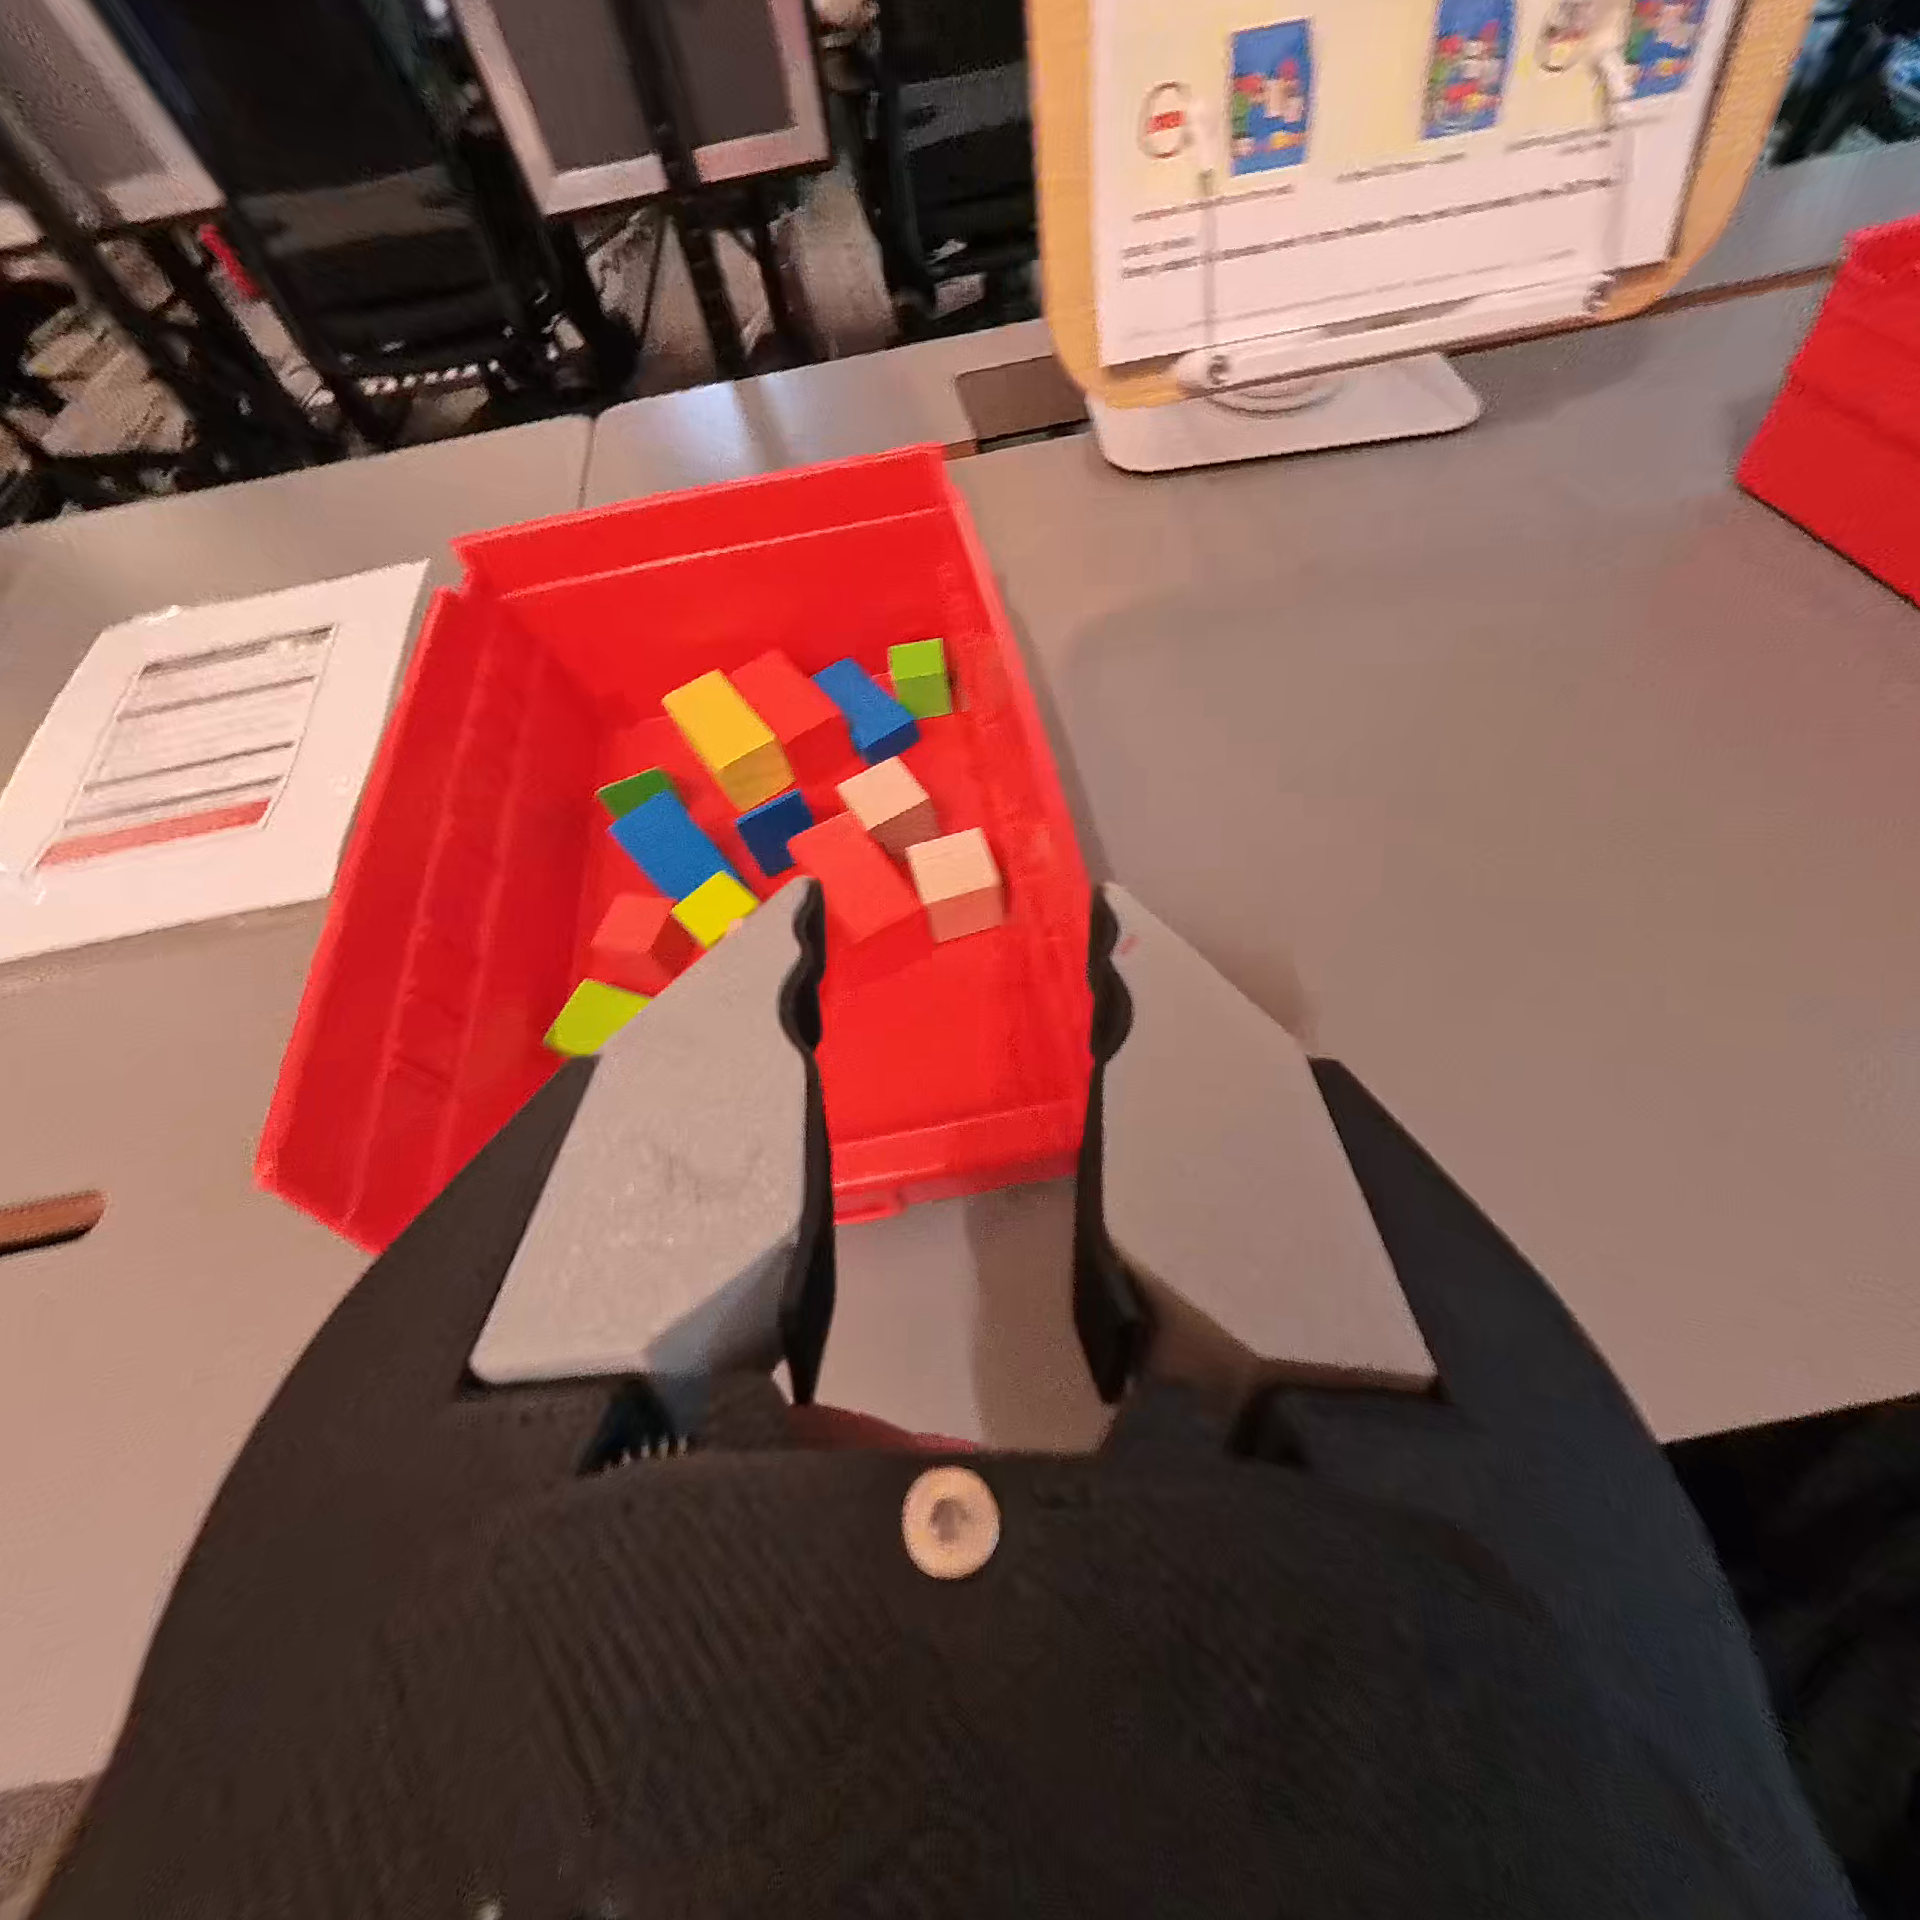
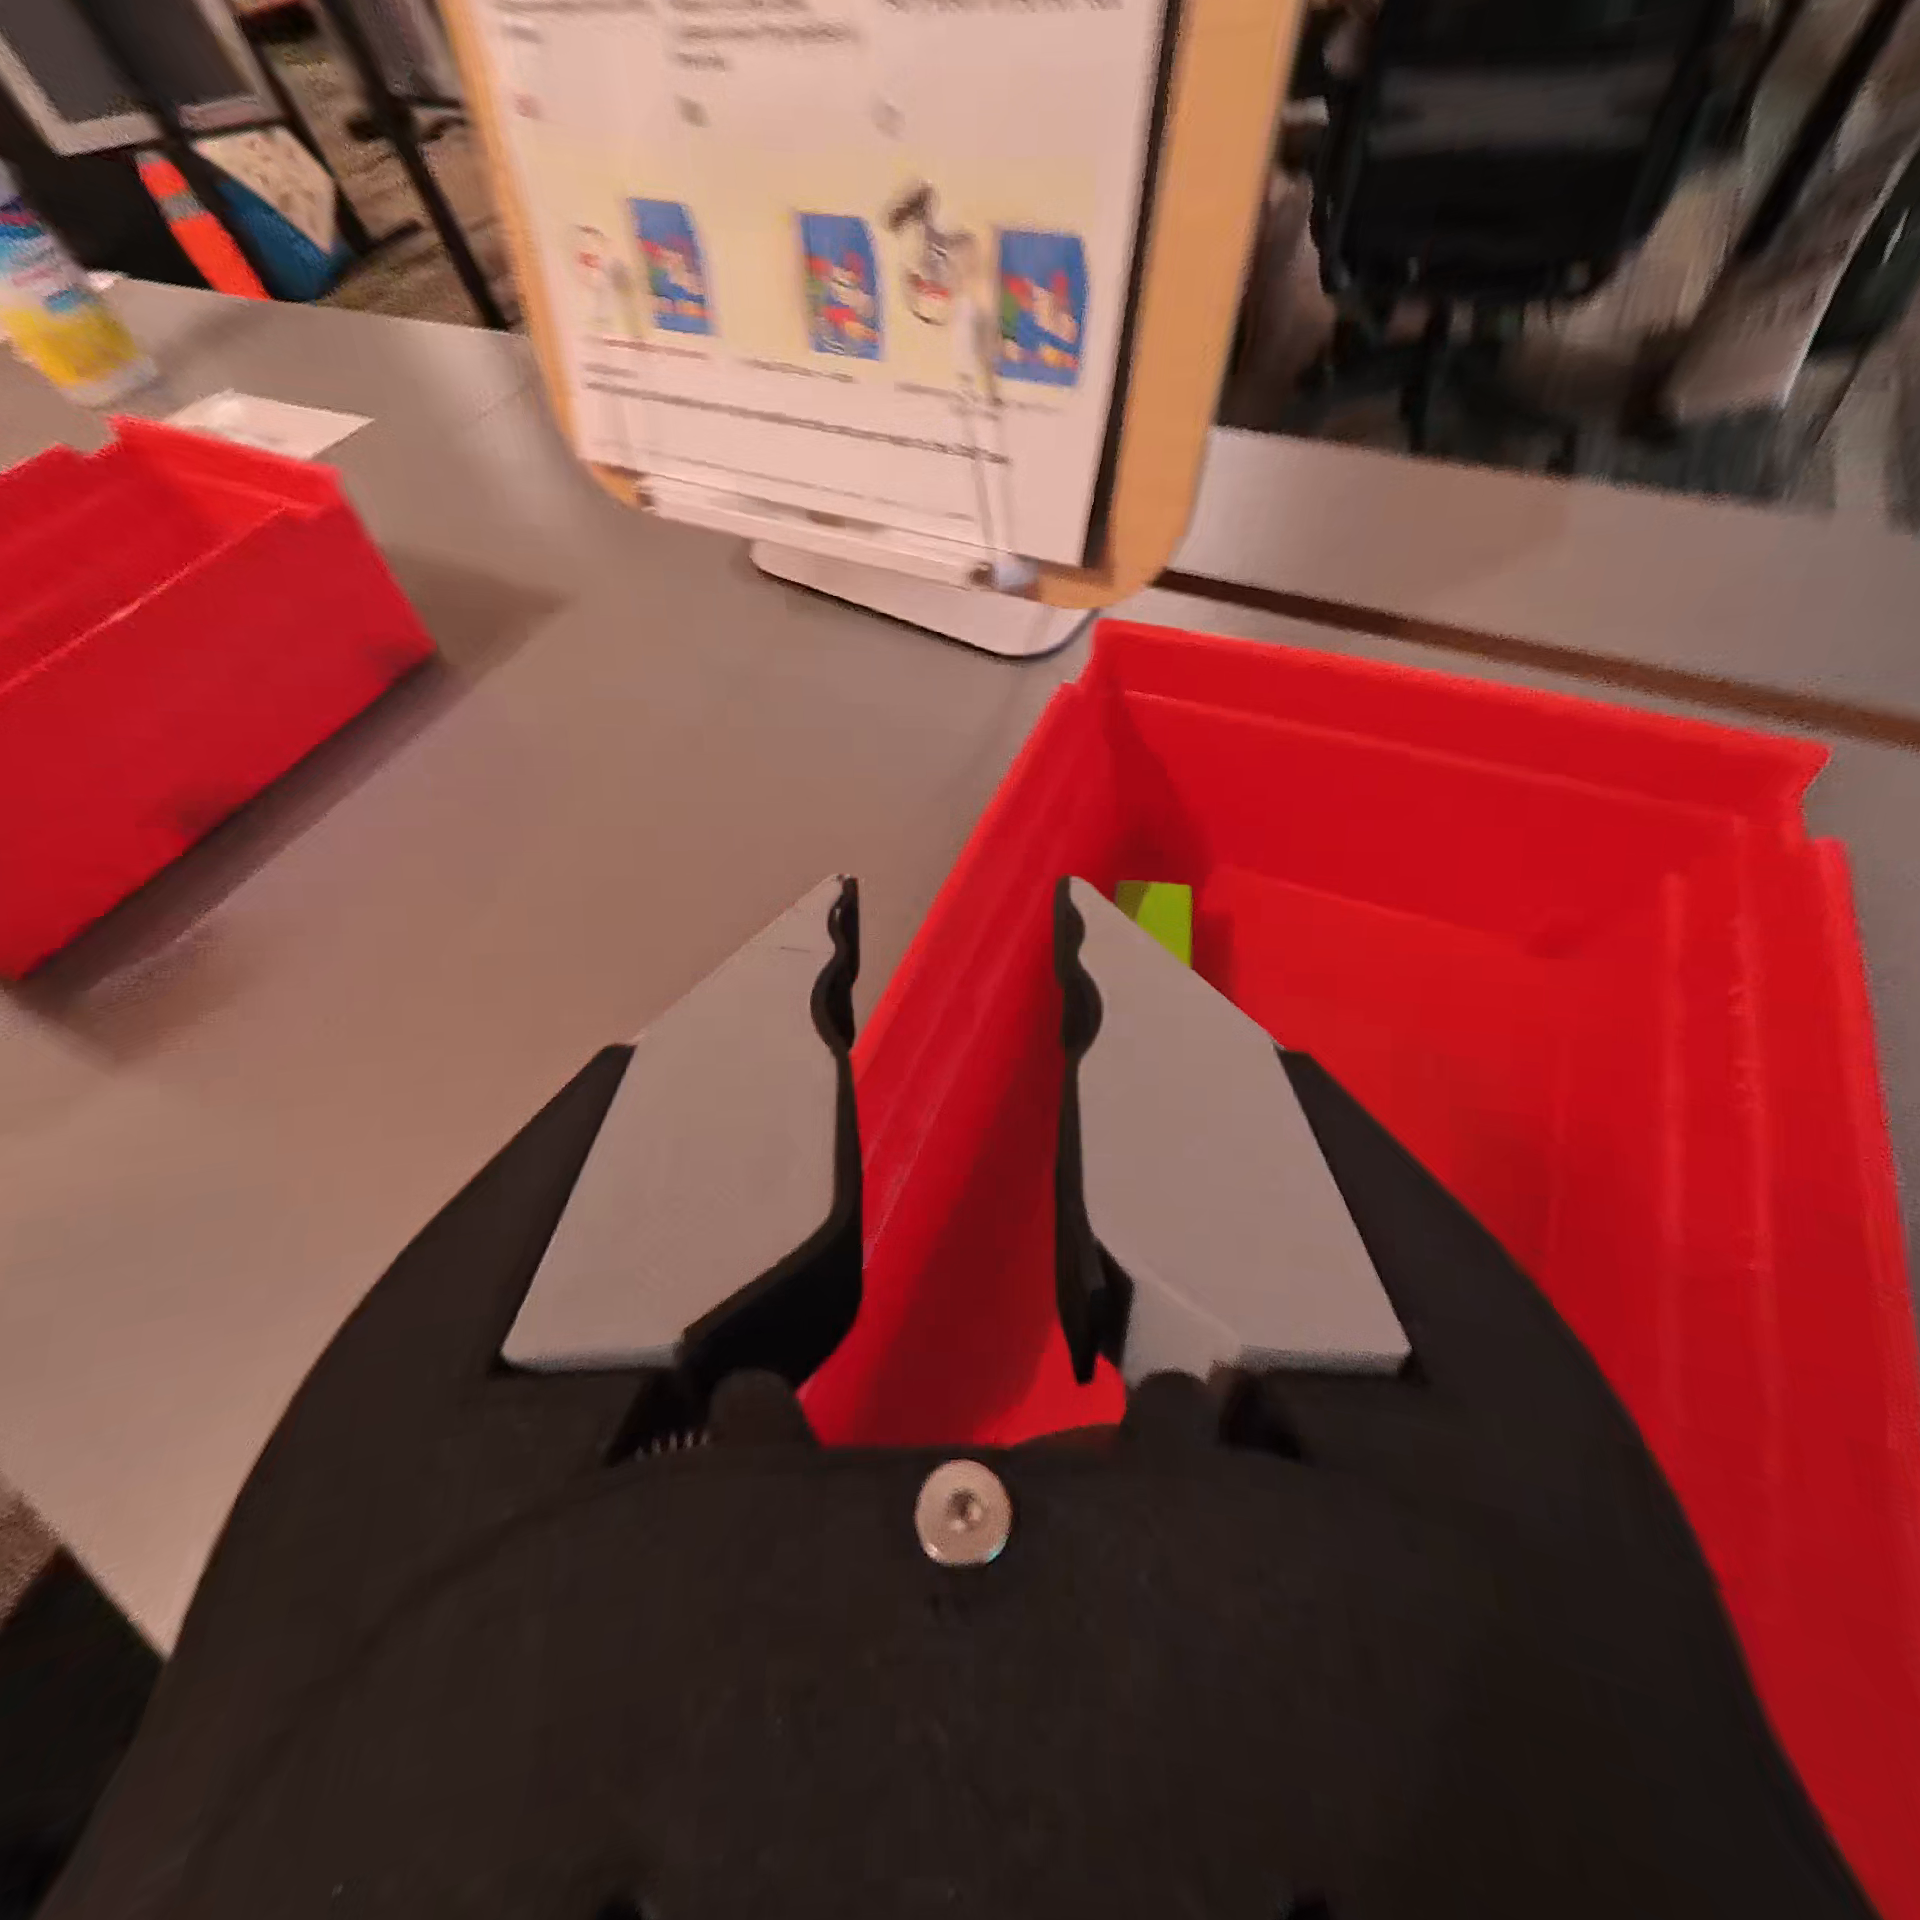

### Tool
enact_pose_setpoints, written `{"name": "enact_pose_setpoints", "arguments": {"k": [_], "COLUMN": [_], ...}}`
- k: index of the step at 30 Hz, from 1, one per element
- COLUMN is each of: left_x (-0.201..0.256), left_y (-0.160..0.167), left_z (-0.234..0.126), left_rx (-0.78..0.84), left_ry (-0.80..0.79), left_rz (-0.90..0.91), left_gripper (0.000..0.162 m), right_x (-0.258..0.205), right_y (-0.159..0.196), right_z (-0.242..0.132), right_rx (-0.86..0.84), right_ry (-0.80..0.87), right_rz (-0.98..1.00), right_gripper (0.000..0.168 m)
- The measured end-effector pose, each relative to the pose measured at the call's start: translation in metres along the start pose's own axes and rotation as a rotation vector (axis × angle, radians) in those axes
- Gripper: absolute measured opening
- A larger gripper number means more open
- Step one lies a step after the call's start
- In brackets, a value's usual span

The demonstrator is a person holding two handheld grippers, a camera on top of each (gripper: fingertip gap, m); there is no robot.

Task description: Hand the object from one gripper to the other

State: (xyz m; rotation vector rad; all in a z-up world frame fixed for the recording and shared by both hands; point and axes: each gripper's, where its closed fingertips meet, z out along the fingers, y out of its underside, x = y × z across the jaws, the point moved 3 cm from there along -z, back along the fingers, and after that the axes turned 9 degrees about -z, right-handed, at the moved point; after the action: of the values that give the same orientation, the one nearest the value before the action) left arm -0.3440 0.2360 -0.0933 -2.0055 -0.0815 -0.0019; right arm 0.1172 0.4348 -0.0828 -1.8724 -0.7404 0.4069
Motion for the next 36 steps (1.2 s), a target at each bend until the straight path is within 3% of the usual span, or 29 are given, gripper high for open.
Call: {"name": "enact_pose_setpoints", "arguments": {"k": [4, 7, 12, 21, 24, 28, 33, 36], "left_x": [-0.04, -0.053, -0.061, -0.086, -0.081, -0.076, -0.07, -0.022], "left_y": [0.013, 0.023, 0.046, 0.087, 0.081, 0.072, 0.02, -0.017], "left_z": [0.007, 0.025, 0.074, 0.13, 0.136, 0.132, 0.098, 0.059], "left_rx": [-0.04, -0.108, -0.333, -0.707, -0.687, -0.608, -0.304, -0.096], "left_ry": [-0.067, -0.071, 0.006, -0.085, -0.074, -0.084, -0.163, -0.081], "left_rz": [-0.106, -0.139, -0.135, 0.009, 0.046, 0.094, 0.199, 0.284], "left_gripper": [0.058, 0.064, 0.059, 0.05, 0.032, 0.032, 0.032, 0.032], "right_x": [-0.043, -0.065, -0.07, -0.074, -0.078, -0.085, -0.108, -0.135], "right_y": [0.004, 0.002, 0.001, -0.01, -0.014, -0.012, -0.011, -0.015], "right_z": [-0.044, -0.057, -0.068, -0.082, -0.091, -0.095, -0.095, -0.095], "right_rx": [0.065, 0.022, 0.058, 0.118, 0.15, 0.147, 0.158, 0.179], "right_ry": [-0.04, -0.147, -0.206, -0.232, -0.226, -0.264, -0.406, -0.538], "right_rz": [-0.098, -0.147, -0.163, -0.18, -0.196, -0.197, -0.172, -0.163], "right_gripper": [0.036, 0.061, 0.057, 0.053, 0.05, 0.049, 0.049, 0.049]}}
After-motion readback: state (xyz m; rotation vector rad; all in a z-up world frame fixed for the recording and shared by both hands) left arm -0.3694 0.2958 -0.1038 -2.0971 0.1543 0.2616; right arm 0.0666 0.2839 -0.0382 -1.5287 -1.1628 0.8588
